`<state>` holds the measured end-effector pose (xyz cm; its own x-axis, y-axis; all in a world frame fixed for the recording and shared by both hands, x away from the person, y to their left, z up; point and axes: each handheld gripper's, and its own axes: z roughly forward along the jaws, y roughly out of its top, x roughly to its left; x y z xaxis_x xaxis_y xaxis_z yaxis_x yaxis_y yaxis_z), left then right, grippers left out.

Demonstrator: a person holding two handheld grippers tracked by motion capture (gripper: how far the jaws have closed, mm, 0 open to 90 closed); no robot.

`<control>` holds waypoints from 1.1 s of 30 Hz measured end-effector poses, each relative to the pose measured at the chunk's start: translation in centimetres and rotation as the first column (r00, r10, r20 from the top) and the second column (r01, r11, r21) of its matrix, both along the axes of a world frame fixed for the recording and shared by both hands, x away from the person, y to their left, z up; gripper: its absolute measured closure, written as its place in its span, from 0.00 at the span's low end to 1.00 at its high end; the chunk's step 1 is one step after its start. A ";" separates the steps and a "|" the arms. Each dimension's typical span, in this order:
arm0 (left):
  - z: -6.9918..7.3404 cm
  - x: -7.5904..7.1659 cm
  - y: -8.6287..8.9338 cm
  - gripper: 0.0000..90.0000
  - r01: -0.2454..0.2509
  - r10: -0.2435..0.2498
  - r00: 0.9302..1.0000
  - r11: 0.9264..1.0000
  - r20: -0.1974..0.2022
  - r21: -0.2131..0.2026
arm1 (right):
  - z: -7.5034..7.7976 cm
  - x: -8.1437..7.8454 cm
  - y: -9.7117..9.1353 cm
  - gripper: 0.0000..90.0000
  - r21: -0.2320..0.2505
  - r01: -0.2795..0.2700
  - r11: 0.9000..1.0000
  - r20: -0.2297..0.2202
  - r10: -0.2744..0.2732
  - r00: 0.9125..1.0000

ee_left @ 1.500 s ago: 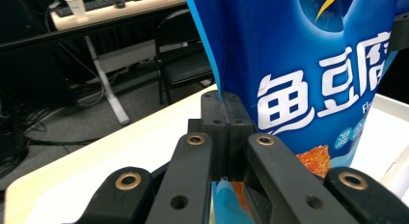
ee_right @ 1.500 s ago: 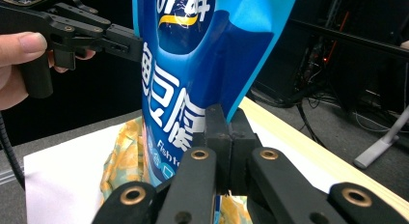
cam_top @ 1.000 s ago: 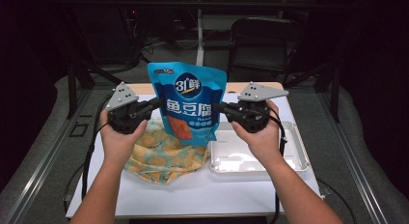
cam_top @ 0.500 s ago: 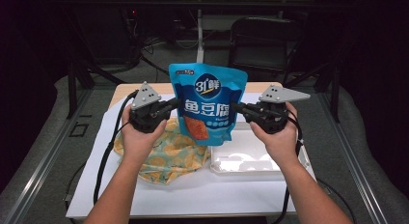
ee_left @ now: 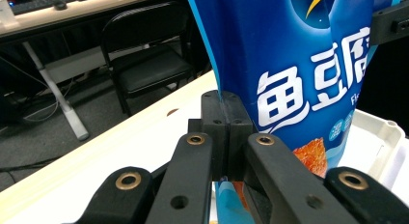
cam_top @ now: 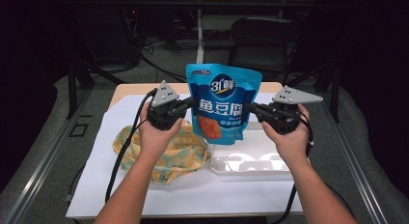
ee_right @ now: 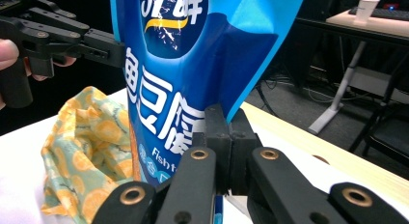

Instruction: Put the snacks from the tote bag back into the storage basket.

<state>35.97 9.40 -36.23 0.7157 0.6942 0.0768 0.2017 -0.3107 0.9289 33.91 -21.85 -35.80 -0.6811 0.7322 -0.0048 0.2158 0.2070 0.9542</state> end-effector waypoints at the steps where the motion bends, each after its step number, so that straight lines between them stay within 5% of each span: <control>1: -0.1 0.1 -0.2 1.00 0.001 -0.001 1.000 1.000 -0.002 0.001 | -0.1 0.0 -0.2 1.00 -0.001 0.004 1.000 -0.002 -0.004 1.000; 19: -1.8 0.8 -2.6 1.00 0.029 -0.029 0.999 1.000 -0.022 -0.004 | -1.5 -0.1 -2.3 1.00 0.000 0.062 0.998 -0.016 -0.062 0.998; 33: -4.5 1.5 -5.5 1.00 0.062 -0.061 0.997 0.998 -0.057 0.026 | -3.8 -0.5 -4.7 1.00 -0.025 0.110 0.994 -0.052 -0.111 0.992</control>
<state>37.47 3.87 -40.71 0.7606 0.6469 0.0539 0.2330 -0.3495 0.9075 33.45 -26.58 -39.55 -0.5960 0.8029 0.0125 0.2887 0.1998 0.9363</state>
